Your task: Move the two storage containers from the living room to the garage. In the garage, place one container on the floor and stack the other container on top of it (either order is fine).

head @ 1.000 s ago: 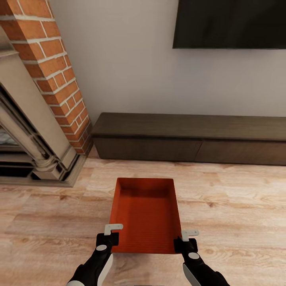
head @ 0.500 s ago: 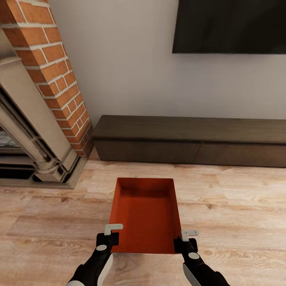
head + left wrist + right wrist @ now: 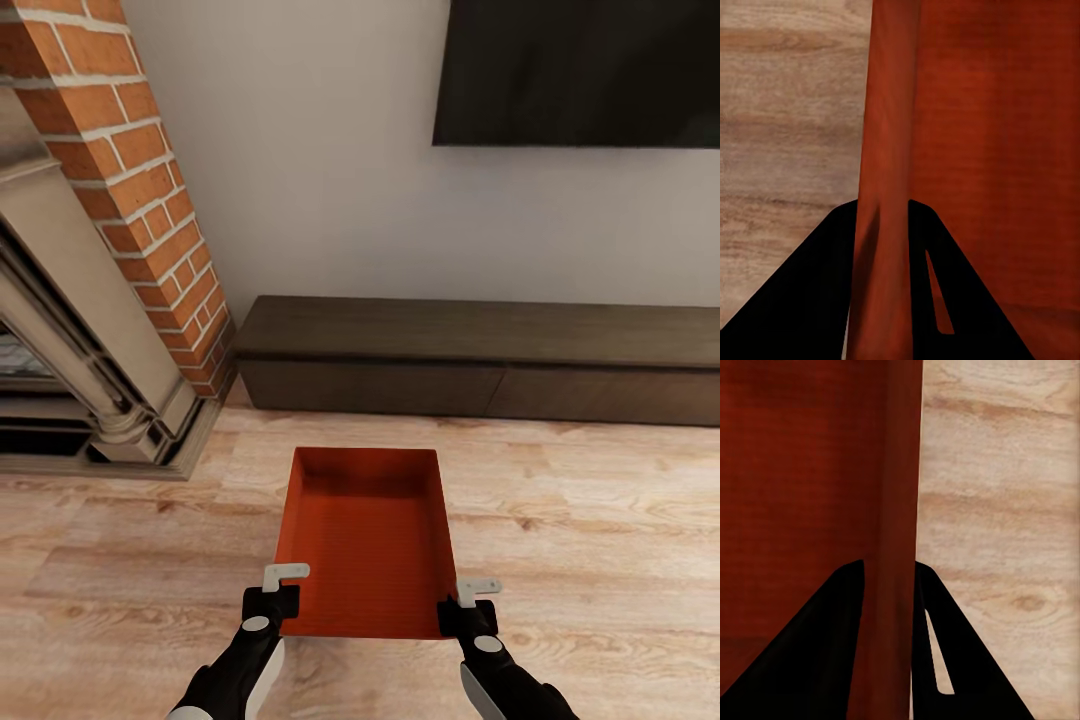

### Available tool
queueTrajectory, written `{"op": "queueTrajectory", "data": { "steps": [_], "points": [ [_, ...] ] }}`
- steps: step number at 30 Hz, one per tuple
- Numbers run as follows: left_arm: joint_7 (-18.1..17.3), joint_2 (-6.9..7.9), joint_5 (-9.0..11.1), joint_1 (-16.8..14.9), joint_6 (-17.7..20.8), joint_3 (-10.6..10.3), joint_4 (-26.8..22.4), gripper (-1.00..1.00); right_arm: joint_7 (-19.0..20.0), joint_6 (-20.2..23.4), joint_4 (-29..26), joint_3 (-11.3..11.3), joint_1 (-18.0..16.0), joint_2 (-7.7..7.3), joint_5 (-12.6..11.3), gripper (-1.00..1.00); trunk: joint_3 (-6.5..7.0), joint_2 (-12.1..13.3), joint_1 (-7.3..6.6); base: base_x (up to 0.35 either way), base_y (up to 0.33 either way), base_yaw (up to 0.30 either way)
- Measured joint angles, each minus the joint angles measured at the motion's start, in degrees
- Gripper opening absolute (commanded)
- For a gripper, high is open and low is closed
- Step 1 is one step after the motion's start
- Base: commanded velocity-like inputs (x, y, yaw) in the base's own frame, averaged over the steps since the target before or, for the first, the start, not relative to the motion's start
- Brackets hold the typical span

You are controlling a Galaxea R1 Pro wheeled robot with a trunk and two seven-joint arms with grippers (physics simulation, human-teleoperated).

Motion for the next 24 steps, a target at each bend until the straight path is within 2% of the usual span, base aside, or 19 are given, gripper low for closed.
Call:
{"op": "queueTrajectory", "data": {
  "steps": [24],
  "points": [
    [0.1, 0.00, 0.1, 0.0, 0.0, -0.1, 0.0, -1.00, 0.0, 0.0, 0.0, 0.0, 0.0, -0.02, 0.0, -1.00, 4.31, 9.6, -5.27, 0.000, 0.000, 0.000]
  ]
}}
